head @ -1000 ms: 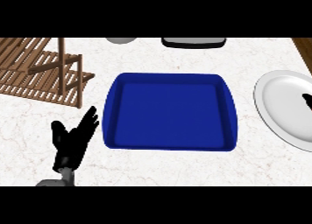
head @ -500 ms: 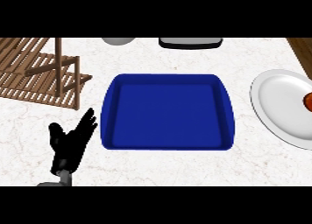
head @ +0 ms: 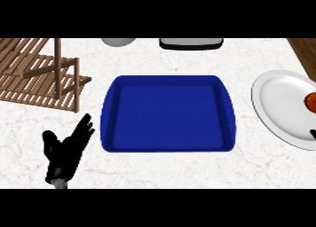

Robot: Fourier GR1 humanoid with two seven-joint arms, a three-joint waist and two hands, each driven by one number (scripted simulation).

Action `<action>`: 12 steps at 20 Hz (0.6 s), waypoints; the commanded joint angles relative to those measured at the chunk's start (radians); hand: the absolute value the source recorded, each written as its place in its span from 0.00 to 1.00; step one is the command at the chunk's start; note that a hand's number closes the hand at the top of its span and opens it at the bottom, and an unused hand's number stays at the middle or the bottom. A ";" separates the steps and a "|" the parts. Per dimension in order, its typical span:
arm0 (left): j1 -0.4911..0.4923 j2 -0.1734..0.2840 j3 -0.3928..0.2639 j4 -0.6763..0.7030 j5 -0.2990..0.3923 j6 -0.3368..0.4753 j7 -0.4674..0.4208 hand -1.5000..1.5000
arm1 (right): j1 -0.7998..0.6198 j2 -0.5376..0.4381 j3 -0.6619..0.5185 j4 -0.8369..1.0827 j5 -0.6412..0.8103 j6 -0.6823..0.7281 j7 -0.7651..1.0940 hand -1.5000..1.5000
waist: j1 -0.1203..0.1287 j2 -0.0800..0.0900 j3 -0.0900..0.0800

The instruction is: Pick the tomato from the tray and place it in the plate

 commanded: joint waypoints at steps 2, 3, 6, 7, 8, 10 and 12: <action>0.004 -0.022 -0.019 -0.039 -0.026 0.027 0.028 0.50 | 0.182 0.090 0.071 -0.168 0.020 0.033 0.000 0.00 | 0.003 0.002 0.000; 0.059 -0.016 -0.025 -0.047 -0.014 -0.004 -0.021 0.50 | 0.240 0.131 0.124 -0.299 0.070 0.011 0.089 0.00 | 0.002 0.000 -0.001; -0.026 -0.002 0.003 0.026 -0.023 0.001 0.008 0.50 | 0.347 0.194 0.182 -0.413 0.123 0.008 0.106 0.00 | -0.001 0.002 -0.001; -0.038 -0.008 -0.002 0.027 -0.024 -0.004 0.014 0.50 | 0.345 0.197 0.202 -0.391 0.129 -0.017 0.108 0.00 | 0.003 0.002 0.000; -0.005 -0.040 -0.025 0.004 -0.034 0.014 -0.010 0.50 | 0.355 0.187 0.214 -0.465 0.176 -0.018 0.197 0.00 | 0.004 0.002 0.000; 0.032 -0.036 -0.028 -0.012 -0.031 -0.004 -0.015 0.50 | 0.399 0.199 0.220 -0.427 0.124 -0.026 0.117 0.00 | 0.005 0.002 0.000; -0.034 -0.027 -0.013 -0.032 -0.033 0.015 0.063 0.50 | 0.381 0.200 0.300 -0.459 0.193 -0.082 0.215 0.00 | 0.006 0.003 0.000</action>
